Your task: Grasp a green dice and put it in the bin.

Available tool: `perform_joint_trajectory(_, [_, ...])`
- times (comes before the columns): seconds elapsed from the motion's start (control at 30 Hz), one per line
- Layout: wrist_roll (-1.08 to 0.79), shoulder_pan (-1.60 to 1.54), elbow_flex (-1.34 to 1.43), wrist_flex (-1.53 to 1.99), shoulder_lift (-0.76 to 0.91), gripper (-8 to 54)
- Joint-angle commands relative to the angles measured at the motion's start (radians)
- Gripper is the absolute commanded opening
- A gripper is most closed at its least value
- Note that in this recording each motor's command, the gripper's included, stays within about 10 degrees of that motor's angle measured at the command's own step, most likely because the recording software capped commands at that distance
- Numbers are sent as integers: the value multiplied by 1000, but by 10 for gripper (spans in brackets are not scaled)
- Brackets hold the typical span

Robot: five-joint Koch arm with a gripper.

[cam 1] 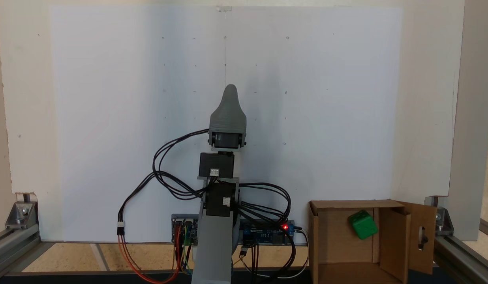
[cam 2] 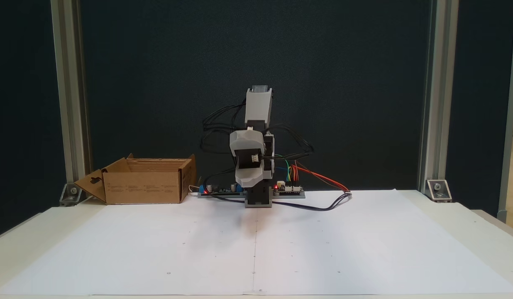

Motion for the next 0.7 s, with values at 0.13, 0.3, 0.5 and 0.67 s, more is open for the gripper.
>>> perform_joint_trajectory(0.13, [21,-17,28,-325,114,440])
perform_joint_trajectory(0.3, [21,-15,104,-523,115,439])
perform_joint_trajectory(0.5, [23,-14,218,-583,114,442])
perform_joint_trajectory(0.67, [23,-15,265,-580,112,445])
